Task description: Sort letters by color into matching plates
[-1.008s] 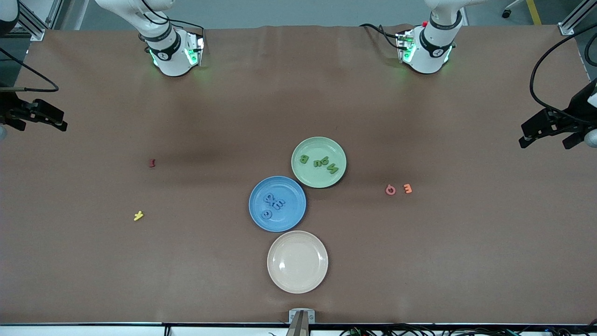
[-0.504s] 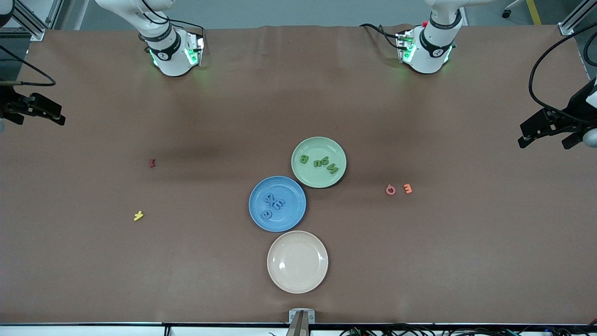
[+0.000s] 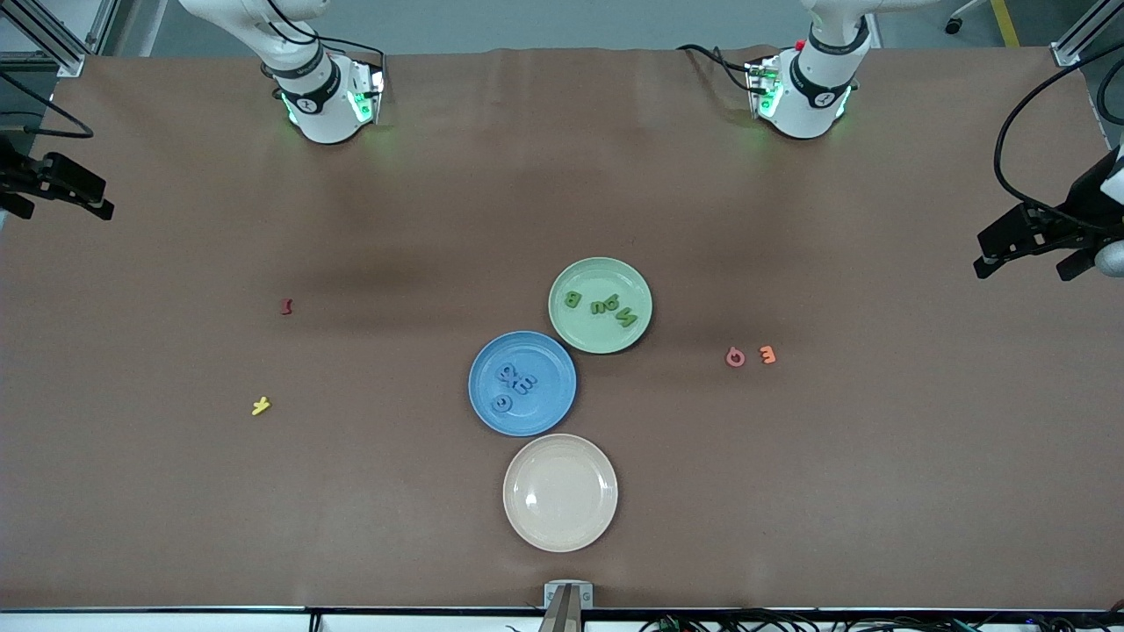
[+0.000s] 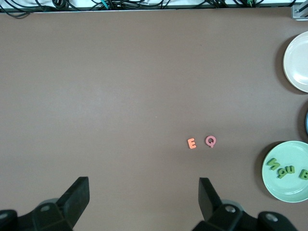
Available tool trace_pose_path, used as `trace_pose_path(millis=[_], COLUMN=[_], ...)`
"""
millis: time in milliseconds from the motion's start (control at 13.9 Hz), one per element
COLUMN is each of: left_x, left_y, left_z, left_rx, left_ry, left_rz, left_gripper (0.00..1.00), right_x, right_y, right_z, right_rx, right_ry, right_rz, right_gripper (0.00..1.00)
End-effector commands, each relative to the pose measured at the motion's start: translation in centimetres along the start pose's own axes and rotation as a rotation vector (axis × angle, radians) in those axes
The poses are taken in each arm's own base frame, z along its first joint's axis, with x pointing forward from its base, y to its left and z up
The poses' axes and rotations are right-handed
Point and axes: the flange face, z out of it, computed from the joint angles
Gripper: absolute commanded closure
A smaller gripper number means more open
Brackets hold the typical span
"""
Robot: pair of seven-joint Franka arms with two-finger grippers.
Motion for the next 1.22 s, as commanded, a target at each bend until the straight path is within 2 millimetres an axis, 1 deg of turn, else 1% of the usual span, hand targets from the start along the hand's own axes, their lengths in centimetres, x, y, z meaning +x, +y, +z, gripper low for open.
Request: trace_pose_path(millis=[0,72,216,432,576,1152], left_x=[0.18,0.21,0.18,0.21,0.18,0.11], left_y=[0.13,0.13,0.13,0.57,0.15,-0.22], left_z=[-0.63,-0.54,-0.63,-0.53,-0.63,-0.83], left_rx=[0.015,0.015,0.015,0.014,0.016,0.011], left_ry=[-0.002,-0.003,-0.002,-0.004,-0.002,0.001], left_rz=[0.003,0.003,0.003,0.009,-0.011,-0.016], left_gripper=[0.00,0.00,0.00,0.00,0.00,0.00], right_x=[-0.88,-0.84,-0.79,-0.68,-0.68,-0.83], right_y=[-0.24,-0.37,0.12,-0.14,-0.14,0.35], right_z=[-0.52,-0.55,-0.54,-0.50,-0.42,-0.18], right_rx=[0.053,0.050,0.042,0.029,0.029,-0.002], right_ry=[0.014,0.017,0.023,0.025,0.023,0.007], right_rz=[-0.008,-0.012,-0.007,-0.019,-0.019,-0.017], right_gripper=[0.00,0.00,0.00,0.00,0.00,0.00])
